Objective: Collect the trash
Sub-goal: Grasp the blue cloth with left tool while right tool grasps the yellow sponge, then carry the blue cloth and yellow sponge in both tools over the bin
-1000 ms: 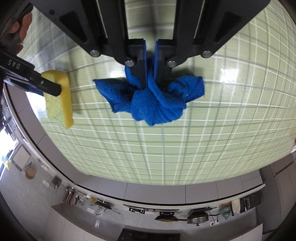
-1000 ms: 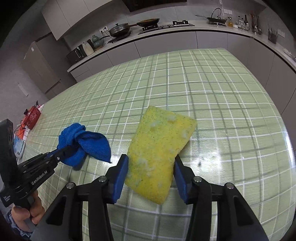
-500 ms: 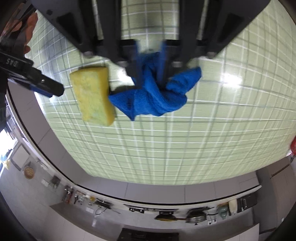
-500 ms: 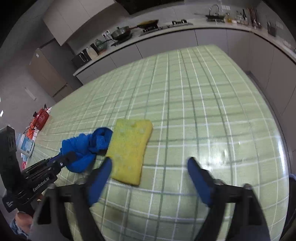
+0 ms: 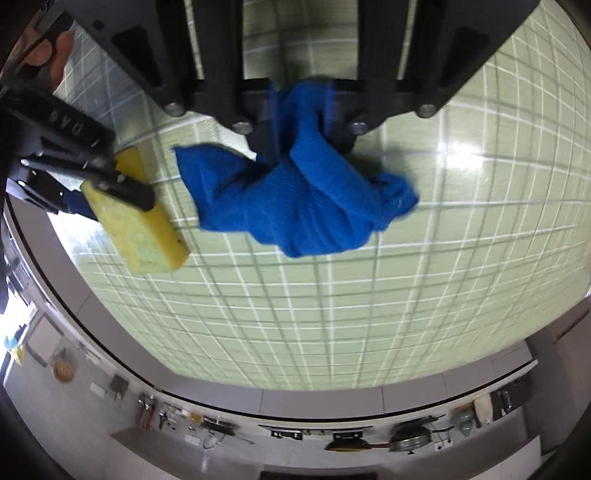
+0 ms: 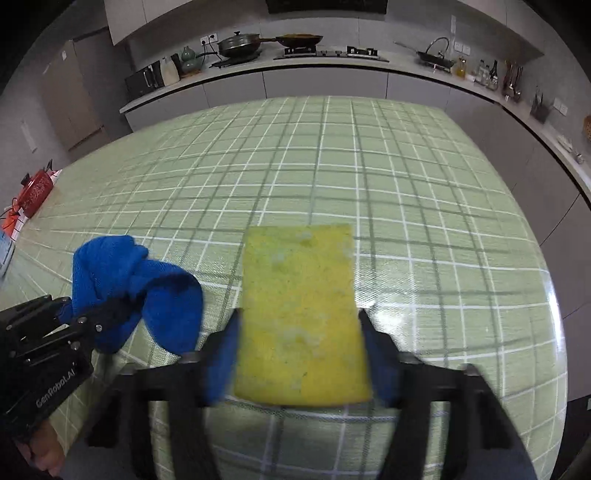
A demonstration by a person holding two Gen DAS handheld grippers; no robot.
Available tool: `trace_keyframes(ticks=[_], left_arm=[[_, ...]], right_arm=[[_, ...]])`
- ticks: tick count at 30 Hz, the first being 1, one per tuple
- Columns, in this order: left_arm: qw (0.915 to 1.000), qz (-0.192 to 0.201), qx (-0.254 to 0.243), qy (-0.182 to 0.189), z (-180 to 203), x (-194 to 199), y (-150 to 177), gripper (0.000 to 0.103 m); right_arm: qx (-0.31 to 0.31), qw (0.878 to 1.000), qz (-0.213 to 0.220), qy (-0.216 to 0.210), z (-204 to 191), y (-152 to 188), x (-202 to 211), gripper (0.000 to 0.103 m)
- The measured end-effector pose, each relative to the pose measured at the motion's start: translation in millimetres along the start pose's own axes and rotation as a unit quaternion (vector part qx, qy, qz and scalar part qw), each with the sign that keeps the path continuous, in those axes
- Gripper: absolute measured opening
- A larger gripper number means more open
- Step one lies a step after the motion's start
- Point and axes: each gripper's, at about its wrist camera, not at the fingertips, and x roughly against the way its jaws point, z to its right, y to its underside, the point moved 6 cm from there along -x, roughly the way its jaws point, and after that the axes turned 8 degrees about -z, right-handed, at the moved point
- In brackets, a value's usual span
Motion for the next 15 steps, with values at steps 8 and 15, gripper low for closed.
trace_keyframes(ticks=[8, 15], left_arm=[[0.9986, 0.041, -0.024, 0.022, 14.1, 36.6, -7.6, 0.014], [0.9952, 0.064, -0.054, 0.051, 74.5, 55.9, -13.2, 0.014]], right_arm=[[-0.047, 0.998, 0.032, -0.017, 27.6, 2.1, 35.3, 0.048], [-0.092, 0.994, 0.063, -0.020, 83.5, 18.5, 89.6, 0.048]])
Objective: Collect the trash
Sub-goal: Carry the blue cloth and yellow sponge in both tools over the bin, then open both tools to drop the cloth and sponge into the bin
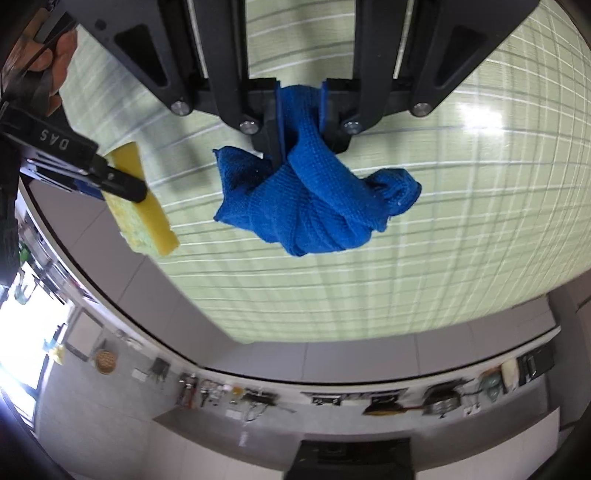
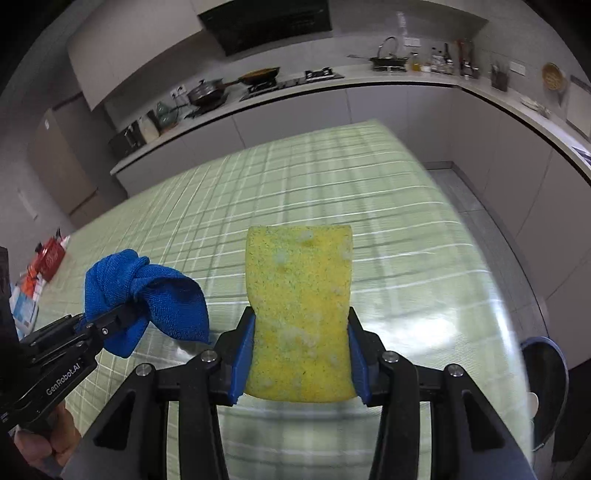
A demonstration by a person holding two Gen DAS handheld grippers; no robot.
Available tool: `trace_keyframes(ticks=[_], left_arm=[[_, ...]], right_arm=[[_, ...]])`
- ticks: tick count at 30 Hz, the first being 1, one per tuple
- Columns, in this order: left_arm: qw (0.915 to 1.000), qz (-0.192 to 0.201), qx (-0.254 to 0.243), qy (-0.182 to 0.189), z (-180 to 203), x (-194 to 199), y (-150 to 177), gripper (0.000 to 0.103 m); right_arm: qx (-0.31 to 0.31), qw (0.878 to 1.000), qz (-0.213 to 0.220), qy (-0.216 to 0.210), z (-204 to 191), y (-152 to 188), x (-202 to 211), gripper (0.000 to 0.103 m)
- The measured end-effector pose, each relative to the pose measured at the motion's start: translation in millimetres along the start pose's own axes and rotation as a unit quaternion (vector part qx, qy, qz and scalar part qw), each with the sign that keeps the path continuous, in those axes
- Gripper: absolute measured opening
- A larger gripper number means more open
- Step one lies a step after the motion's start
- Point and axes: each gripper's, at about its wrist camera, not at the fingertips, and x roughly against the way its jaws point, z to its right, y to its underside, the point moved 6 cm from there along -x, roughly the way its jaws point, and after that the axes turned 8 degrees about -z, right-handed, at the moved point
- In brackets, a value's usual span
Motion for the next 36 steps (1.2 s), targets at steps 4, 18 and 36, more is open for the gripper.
trace_keyframes(ticks=[4, 18, 36], left_arm=[[0.9996, 0.009, -0.018, 0.019, 49.9, 4.2, 2.7, 0.014], [0.9982, -0.023, -0.008, 0.054, 295.5, -23.5, 42.7, 0.014], [0.9870, -0.159, 0.018, -0.014, 366.6, -183.2, 118.0, 0.028]], right_arm=[[-0.033, 0.999, 0.019, 0.004, 64.2, 15.6, 43.4, 0.048], [-0.066, 0.998, -0.006, -0.006, 365.9, 101.9, 113.1, 0.048], [-0.019, 0.996, -0.089, -0.009, 468.9, 156.4, 12.9, 0.069]])
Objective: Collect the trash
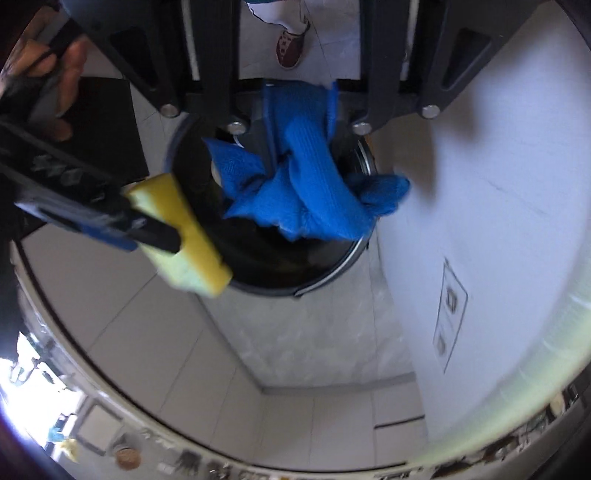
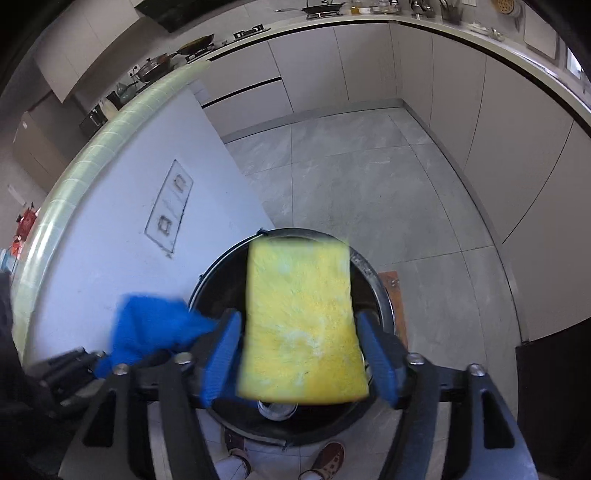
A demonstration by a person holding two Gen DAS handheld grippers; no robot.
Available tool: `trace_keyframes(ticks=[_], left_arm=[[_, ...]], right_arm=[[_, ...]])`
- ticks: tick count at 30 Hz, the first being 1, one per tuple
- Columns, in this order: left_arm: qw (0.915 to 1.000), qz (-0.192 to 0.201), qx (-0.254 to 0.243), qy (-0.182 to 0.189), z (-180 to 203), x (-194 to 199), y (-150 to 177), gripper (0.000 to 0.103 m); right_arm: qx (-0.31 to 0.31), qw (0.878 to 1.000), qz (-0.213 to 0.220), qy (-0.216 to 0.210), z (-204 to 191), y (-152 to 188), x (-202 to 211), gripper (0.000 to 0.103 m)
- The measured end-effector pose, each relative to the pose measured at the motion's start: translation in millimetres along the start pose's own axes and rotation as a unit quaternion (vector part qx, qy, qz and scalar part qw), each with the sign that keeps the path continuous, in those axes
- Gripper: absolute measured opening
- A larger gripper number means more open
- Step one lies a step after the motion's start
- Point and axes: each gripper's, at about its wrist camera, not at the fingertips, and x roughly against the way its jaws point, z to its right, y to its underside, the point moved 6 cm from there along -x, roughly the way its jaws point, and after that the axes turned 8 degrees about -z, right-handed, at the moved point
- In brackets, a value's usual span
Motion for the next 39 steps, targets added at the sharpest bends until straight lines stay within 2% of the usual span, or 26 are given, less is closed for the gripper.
trace_keyframes(ticks=[2, 3, 5, 6, 7, 11, 17, 21, 23, 25, 27, 29, 33, 39], left_arm=[[1.0000, -0.007, 0.006, -0.002, 0.6, -8.6, -5.6, 0.034], [0.9999, -0.007, 0.010, -0.005, -0.2, -7.0, -8.1, 0.040], [0.9998, 0.013, 0.016, -0.008, 13.3, 1.6, -11.6, 0.058], [0.9995, 0.022, 0.018, -0.011, 15.1, 6.3, -11.9, 0.073], [0.9992, 0.032, 0.020, -0.010, 15.8, 13.5, -13.2, 0.076], [0.9985, 0.046, 0.029, 0.001, 30.6, 32.6, -1.0, 0.076], [0.9960, 0.085, 0.025, 0.001, 41.2, 100.7, 40.7, 0.076], [0.9894, 0.143, 0.028, -0.005, 20.9, 176.8, 90.2, 0.076], [0.9846, 0.173, 0.025, -0.014, 5.2, 214.9, 120.7, 0.081], [0.9790, 0.199, 0.028, -0.033, -13.8, 250.5, 155.5, 0.096], [0.9745, 0.217, 0.033, -0.047, -32.7, 278.4, 188.8, 0.098], [0.9711, 0.229, 0.040, -0.053, -51.3, 299.7, 218.0, 0.098], [0.9694, 0.229, 0.057, -0.068, -81.9, 324.7, 263.4, 0.099], [0.9651, 0.236, 0.084, -0.077, -95.1, 339.0, 294.3, 0.099]], right_arm=[[-0.008, 1.000, 0.016, -0.006, 6.6, -2.1, 6.1, 0.069], [-0.011, 1.000, 0.022, -0.006, 10.6, -1.2, 11.3, 0.069], [-0.015, 0.999, 0.032, -0.014, 12.0, -1.6, 21.7, 0.069], [-0.016, 0.999, 0.032, -0.013, 11.7, -2.7, 25.6, 0.069], [-0.021, 0.999, 0.033, -0.015, 13.0, -0.9, 30.5, 0.069], [-0.033, 0.999, 0.035, -0.009, 13.7, 13.8, 51.6, 0.069], [-0.048, 0.998, 0.030, -0.007, -5.7, 52.5, 96.9, 0.069], [-0.035, 0.998, 0.042, -0.007, -49.5, 92.8, 145.0, 0.070], [-0.024, 0.998, 0.051, -0.012, -78.2, 117.4, 167.6, 0.071], [-0.012, 0.998, 0.066, -0.012, -110.9, 147.0, 193.5, 0.076], [-0.001, 0.997, 0.081, -0.010, -143.2, 177.9, 217.8, 0.081], [0.010, 0.996, 0.093, -0.011, -174.9, 207.8, 239.0, 0.082], [0.014, 0.994, 0.106, -0.025, -219.5, 254.4, 271.0, 0.085], [0.038, 0.990, 0.135, 0.022, -258.6, 291.2, 307.0, 0.086]])
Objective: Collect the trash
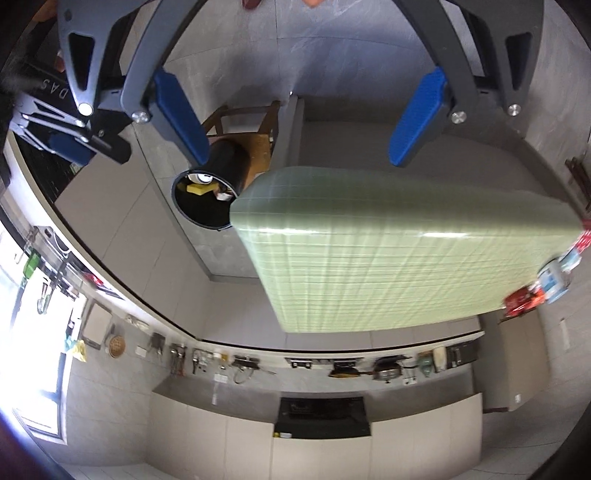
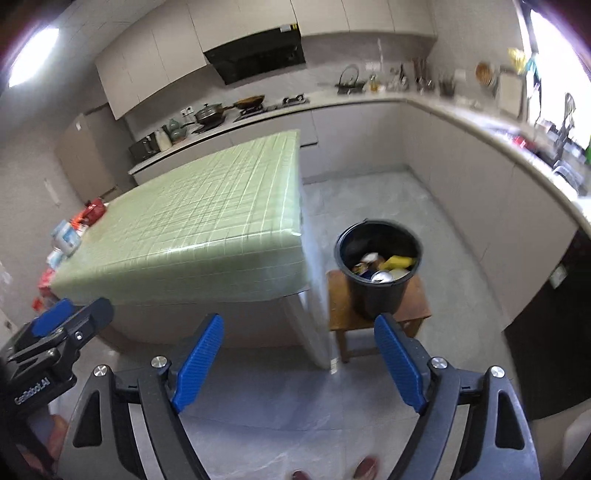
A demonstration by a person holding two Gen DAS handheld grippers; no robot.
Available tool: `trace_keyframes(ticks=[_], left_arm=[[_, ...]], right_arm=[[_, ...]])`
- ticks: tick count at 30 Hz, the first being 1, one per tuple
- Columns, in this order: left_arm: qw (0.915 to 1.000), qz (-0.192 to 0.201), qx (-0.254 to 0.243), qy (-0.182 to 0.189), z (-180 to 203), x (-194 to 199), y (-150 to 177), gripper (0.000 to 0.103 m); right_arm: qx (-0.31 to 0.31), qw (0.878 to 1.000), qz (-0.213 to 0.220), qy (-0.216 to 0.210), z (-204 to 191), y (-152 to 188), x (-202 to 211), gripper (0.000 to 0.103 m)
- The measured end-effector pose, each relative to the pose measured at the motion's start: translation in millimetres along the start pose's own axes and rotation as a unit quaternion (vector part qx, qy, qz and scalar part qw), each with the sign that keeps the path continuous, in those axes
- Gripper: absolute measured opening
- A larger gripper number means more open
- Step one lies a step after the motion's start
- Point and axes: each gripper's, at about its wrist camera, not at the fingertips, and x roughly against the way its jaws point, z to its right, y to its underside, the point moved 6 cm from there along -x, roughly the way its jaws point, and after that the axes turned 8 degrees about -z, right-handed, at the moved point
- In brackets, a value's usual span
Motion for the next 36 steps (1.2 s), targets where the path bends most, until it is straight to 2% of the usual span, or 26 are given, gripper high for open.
trace_keyframes(ticks=[4, 10, 18, 36], left_arm=[[0.9999, 0.002, 0.016, -0.002, 5.9, 3.4, 6.5, 0.099], [0.9996, 0.013, 0.017, -0.018, 28.4, 11.1, 12.0, 0.099], [0.9990, 0.015, 0.024, -0.034, 40.8, 16.7, 23.3, 0.099], [0.9986, 0.017, 0.025, -0.043, 46.6, 25.4, 27.1, 0.099]], right_arm=[[0.012, 1.000, 0.021, 0.018, -0.2, 3.1, 18.1, 0.086], [0.006, 0.999, 0.032, 0.022, 22.1, 1.1, 35.6, 0.086], [0.000, 1.000, 0.025, 0.010, 47.3, 5.9, 43.0, 0.086], [0.003, 1.000, 0.025, 0.004, 51.5, 8.6, 43.6, 0.086]])
